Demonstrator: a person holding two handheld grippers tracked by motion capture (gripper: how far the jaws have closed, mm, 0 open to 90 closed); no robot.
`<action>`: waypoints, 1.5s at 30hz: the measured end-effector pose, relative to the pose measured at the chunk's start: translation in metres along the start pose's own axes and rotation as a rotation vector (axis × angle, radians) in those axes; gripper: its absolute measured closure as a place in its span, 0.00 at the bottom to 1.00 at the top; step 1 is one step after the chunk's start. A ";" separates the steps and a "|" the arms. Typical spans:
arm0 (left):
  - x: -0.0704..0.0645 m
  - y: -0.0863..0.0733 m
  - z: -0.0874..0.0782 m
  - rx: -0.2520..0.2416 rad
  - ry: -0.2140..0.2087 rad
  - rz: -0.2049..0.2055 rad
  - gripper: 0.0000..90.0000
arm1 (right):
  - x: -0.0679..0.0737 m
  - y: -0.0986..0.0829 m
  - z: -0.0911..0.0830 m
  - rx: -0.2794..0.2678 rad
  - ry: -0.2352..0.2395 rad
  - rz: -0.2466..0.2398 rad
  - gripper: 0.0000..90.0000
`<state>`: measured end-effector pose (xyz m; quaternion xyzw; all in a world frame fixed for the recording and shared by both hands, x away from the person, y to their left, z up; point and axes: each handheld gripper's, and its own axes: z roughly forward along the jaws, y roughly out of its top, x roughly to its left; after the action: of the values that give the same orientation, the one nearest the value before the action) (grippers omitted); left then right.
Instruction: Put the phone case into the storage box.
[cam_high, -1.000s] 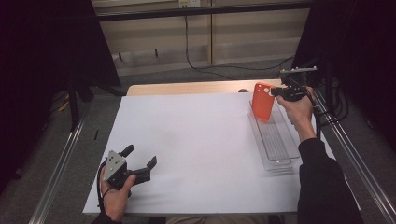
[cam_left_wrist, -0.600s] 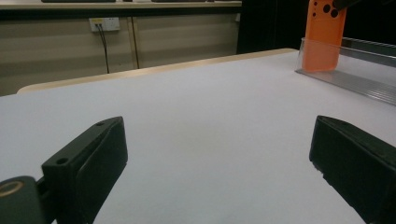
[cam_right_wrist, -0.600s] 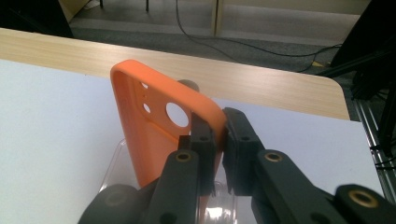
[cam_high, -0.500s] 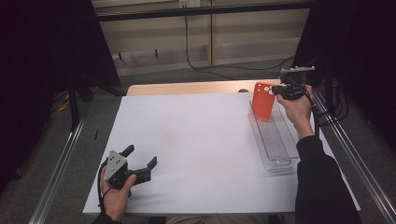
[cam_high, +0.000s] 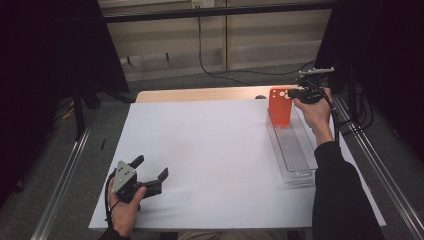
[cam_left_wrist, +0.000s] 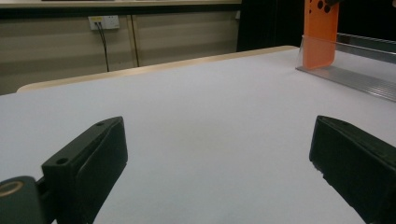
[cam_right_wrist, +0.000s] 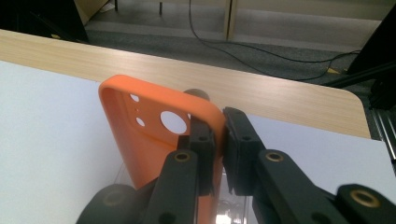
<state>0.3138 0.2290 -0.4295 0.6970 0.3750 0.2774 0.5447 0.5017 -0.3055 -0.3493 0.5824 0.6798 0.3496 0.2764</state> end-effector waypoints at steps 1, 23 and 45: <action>0.000 0.000 0.000 0.001 -0.001 0.002 0.05 | -0.001 0.000 0.001 -0.001 0.000 0.005 0.92; 0.000 0.000 -0.001 0.001 -0.004 0.006 0.05 | -0.006 -0.001 0.013 -0.030 -0.020 0.053 0.91; 0.001 0.000 -0.002 0.003 -0.009 0.007 0.05 | -0.007 -0.004 0.013 -0.040 -0.047 0.121 0.90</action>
<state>0.3127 0.2311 -0.4288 0.7004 0.3704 0.2757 0.5442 0.5114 -0.3110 -0.3604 0.6248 0.6297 0.3654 0.2822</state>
